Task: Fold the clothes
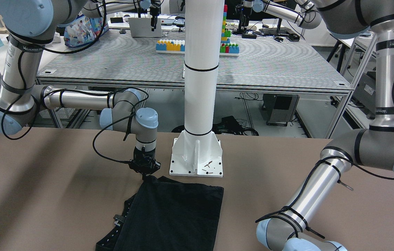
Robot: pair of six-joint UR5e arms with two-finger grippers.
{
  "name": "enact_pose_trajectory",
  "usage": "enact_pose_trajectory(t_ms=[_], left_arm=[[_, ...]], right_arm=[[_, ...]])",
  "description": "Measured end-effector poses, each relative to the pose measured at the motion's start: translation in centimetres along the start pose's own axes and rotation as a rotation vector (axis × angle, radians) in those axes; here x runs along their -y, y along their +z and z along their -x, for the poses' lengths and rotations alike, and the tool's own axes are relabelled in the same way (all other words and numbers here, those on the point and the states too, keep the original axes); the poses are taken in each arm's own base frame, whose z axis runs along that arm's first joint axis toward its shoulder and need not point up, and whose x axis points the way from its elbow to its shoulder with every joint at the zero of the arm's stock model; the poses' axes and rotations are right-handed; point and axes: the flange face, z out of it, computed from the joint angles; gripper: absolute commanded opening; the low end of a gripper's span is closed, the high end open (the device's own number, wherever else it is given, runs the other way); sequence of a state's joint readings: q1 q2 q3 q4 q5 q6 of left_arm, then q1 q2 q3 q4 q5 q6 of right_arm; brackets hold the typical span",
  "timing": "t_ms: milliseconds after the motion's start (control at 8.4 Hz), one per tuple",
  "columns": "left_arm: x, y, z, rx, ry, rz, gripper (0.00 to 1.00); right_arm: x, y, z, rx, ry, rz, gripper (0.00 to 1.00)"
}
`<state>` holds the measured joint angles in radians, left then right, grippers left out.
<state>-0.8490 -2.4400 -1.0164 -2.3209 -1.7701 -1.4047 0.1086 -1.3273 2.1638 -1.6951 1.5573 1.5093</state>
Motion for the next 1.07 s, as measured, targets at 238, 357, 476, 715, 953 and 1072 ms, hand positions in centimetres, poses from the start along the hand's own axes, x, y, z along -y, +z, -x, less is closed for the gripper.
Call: enact_pose_trajectory(t_ms=[238,357,476,715,953,1072], left_arm=[[0.0,0.0,0.0,0.0,-0.009,-0.001,1.0],[0.0,0.0,0.0,0.0,-0.011,-0.001,1.0],[0.0,0.0,0.0,0.0,-0.012,-0.002,1.0],[0.0,-0.1,-0.1,-0.001,-0.012,-0.003,1.0],[0.0,-0.2,-0.5,-0.005,-0.011,-0.006,1.0],[0.0,-0.3,-0.9,-0.007,-0.01,-0.014,1.0]], right_arm=[[0.4,-1.6,1.0,0.041,0.074,-0.01,0.94],[0.5,-1.9,2.1,0.059,0.227,-0.017,0.94],[0.9,-1.9,3.7,0.079,0.451,-0.043,0.94],[1.5,0.0,5.5,0.092,0.815,-0.116,0.95],[1.3,1.6,5.9,0.099,0.958,-0.177,0.94],[1.2,1.9,5.8,0.103,0.986,-0.188,0.94]])
